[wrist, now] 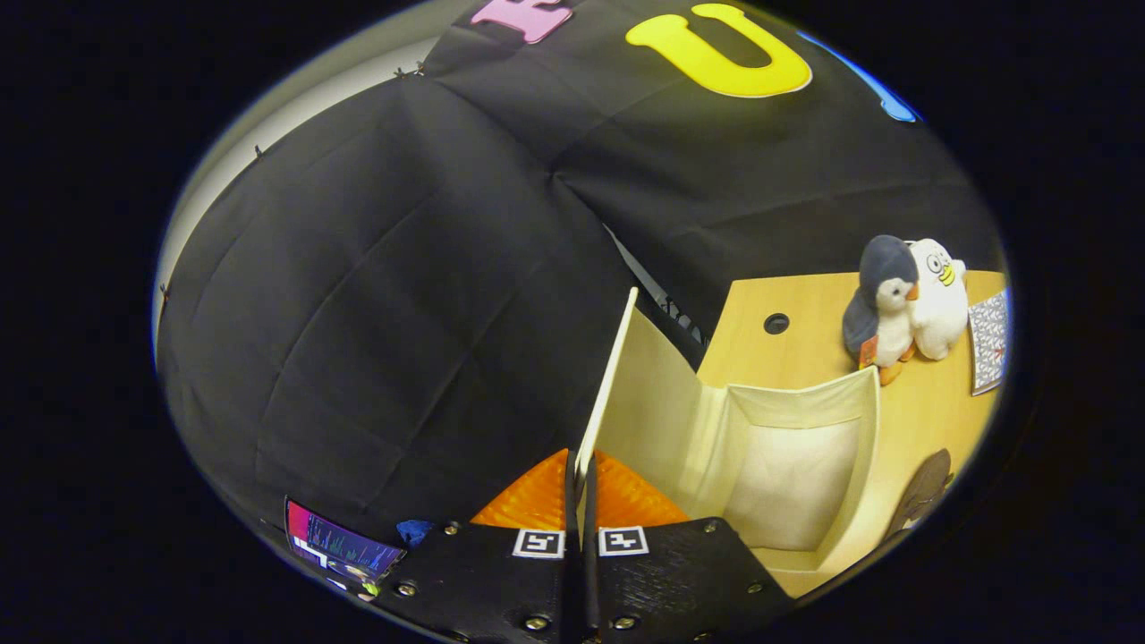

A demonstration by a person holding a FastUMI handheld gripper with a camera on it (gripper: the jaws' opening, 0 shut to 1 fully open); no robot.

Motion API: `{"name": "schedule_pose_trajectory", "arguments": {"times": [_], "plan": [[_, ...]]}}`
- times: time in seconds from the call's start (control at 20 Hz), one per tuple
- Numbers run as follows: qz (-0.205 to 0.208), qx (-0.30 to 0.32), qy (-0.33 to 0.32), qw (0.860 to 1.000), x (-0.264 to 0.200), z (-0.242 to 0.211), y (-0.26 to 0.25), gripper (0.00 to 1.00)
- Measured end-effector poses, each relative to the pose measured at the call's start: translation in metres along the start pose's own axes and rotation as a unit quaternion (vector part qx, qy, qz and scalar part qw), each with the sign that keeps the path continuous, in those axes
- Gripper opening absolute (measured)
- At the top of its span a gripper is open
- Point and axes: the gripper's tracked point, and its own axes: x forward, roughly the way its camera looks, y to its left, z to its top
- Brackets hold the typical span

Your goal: Open the storage box then place both shoes into the box .Put the left shoe in first, then the right shoe, with the right side of both shoes facing outward in a uniform manner.

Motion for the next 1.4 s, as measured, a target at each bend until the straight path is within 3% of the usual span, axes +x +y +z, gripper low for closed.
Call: {"name": "schedule_pose_trajectory", "arguments": {"times": [0.35,0.65,0.8,0.85,1.0,1.05,1.15,1.3,1.4], "plan": [[-0.042,-0.013,0.038,0.998,0.106,-0.046,0.040,0.00],[-0.114,-0.032,0.091,0.989,0.175,-0.116,0.021,0.00],[-0.138,-0.034,0.116,0.983,0.197,-0.148,-0.002,0.03],[-0.129,-0.034,0.120,0.984,0.201,-0.156,-0.001,0.03],[-0.122,-0.050,0.113,0.985,0.196,-0.149,-0.001,0.24],[-0.120,-0.060,0.111,0.985,0.191,-0.143,0.001,0.42],[-0.117,-0.087,0.102,0.984,0.175,-0.122,0.000,0.65],[-0.113,-0.115,0.075,0.984,0.137,-0.078,-0.005,0.83],[-0.113,-0.121,0.064,0.984,0.098,-0.056,-0.009,0.83]]}}
